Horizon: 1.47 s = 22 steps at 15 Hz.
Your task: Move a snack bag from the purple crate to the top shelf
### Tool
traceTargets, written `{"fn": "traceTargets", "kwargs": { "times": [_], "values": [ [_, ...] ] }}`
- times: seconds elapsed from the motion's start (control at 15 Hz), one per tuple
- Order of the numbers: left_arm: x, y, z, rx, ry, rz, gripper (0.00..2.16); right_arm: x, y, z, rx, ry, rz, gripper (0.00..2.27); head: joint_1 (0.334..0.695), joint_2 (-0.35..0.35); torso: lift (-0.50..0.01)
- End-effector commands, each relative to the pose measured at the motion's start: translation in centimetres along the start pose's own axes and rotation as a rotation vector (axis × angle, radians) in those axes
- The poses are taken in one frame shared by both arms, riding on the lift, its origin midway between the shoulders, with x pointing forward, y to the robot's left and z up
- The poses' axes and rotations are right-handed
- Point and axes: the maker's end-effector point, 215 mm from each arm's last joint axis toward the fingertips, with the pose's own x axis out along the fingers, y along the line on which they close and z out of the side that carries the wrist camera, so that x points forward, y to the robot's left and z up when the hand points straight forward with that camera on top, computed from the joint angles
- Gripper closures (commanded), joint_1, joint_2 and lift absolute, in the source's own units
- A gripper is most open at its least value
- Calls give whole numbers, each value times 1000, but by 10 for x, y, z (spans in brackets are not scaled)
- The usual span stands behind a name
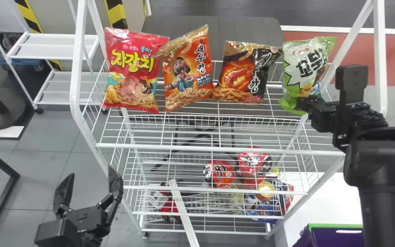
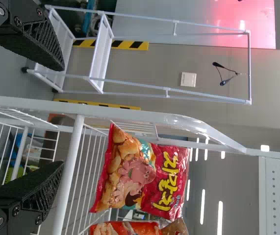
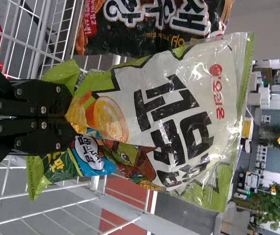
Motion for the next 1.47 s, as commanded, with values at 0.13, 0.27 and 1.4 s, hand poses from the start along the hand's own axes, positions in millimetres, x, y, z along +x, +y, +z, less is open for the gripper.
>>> {"fn": "traceTargets", "kwargs": {
  "times": [0.13, 0.27, 1.4],
  "values": [
    [0, 4, 1, 3, -3, 7, 147, 8, 2, -4, 1, 0, 7, 2118, 695, -27, 0],
    [2, 6, 2, -1, -7, 10, 147, 13, 2, -4, 3, 2, 7, 2054, 695, -25, 0],
    [2, 8, 2, 1, -7, 13, 147, 24, -2, -24, 49, 57, -9, 113, 695, -29, 0]
  ]
}}
